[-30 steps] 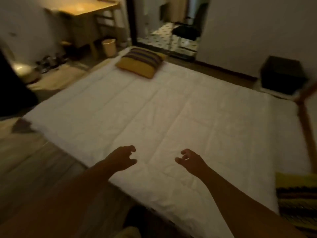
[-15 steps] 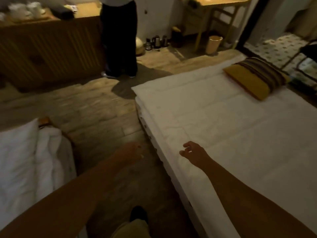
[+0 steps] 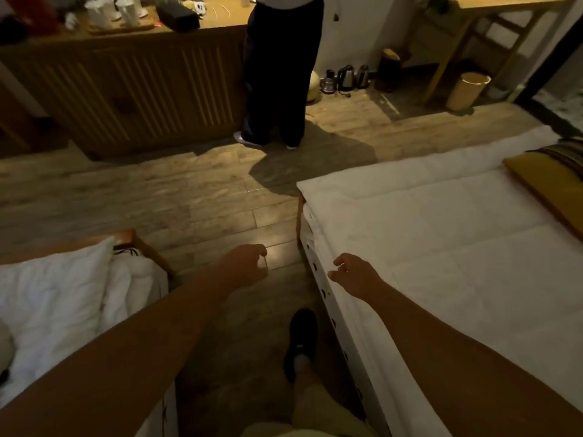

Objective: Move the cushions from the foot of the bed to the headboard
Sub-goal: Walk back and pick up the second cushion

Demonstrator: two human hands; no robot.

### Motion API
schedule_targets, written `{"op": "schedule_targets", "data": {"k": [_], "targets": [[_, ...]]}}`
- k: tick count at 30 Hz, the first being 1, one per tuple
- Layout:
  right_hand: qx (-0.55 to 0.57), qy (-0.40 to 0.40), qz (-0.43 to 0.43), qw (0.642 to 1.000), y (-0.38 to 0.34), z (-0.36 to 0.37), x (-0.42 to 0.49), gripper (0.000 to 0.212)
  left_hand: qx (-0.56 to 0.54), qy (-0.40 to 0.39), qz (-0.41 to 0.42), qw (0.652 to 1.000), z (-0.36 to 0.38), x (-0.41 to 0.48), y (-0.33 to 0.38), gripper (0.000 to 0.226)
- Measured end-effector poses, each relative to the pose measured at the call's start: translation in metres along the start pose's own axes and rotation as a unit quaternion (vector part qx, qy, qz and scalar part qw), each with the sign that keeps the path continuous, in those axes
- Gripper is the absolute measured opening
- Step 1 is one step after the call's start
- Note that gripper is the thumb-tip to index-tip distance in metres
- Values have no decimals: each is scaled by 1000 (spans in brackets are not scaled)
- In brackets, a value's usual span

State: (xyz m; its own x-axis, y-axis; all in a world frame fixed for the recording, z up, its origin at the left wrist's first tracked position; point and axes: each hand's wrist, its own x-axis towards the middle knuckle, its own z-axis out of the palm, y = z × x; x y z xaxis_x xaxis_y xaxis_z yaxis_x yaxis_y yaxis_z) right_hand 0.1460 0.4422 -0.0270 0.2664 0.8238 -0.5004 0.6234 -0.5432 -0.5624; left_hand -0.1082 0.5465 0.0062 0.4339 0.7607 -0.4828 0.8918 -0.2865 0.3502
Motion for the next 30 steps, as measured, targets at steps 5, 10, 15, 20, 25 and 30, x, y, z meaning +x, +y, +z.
{"op": "schedule_targets", "data": {"k": [5,10,15,20,25,30], "targets": [[9,-12,6,1000,-28,-16,112,39,11,4,-9,1000,-48,99,-11,49],[11,-30,27,999,-62,-41,201,39,24,-14,-36,999,-97,185,-13,47],[7,-17,30,999,-100,-81,273,40,47,-12,2,999,-152,274,-3,49],[25,-1,41,999,-127,-120,345,40,85,-25,53,995,-200,374,6,44],[81,50,112,989,-148,-143,421,36,101,-54,110,987,-249,486,7,46],[130,94,186,969,-180,-159,485,39,147,-89,199,965,-293,587,20,42]]}}
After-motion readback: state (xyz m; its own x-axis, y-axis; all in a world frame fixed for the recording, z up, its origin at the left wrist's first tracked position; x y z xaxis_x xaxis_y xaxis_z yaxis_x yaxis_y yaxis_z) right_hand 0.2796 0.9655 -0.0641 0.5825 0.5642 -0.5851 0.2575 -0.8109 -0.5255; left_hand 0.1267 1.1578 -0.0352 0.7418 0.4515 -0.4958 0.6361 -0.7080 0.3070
